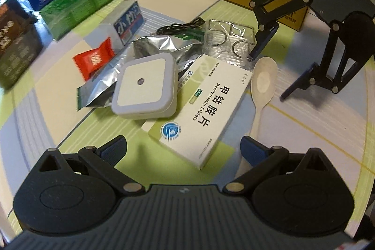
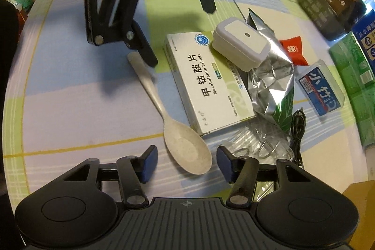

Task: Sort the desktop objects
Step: 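Grasp the Mecobalamin box with the left tool while the right tool grasps the white spoon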

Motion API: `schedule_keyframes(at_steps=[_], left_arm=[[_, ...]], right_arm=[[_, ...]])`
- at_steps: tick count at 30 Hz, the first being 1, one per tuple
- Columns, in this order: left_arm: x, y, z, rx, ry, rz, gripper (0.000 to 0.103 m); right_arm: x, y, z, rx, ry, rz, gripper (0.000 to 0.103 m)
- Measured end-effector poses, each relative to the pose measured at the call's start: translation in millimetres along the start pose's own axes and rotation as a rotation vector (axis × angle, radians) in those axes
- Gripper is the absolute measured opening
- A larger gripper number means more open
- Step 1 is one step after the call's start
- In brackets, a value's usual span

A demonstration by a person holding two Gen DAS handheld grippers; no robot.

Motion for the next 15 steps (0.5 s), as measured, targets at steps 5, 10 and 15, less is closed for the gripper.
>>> schedule_keyframes(at_steps=[5,10,15], left_arm=[[-9.3,4.7,-4.6,-0.037,-0.014,0.046,0.101],[-18.4,5.0,-7.6,-0.062,-0.001,0.079,0.095],[-19.9,4.8,-8.8,-0.036,0.006,0.088,0.081]], right_arm=[[-0.4,-1.4,-0.9,0.004,0.001,-0.013,0.039],[-1.7,-0.4,0.9,0.012,0.011,-0.023,0.034],[0.9,3.2,3.2,-0.003,0.03,-0.025,0.032]])
Point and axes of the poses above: each gripper's, at about its wrist camera, not at the fingertips, and x roughly against the way its jaws point, y to its left, z to its underside, the point moved 4 cm from there along -x, roughly the way its jaws point, and after that the axes turned 6 degrees about z, right-handed, at the moved point
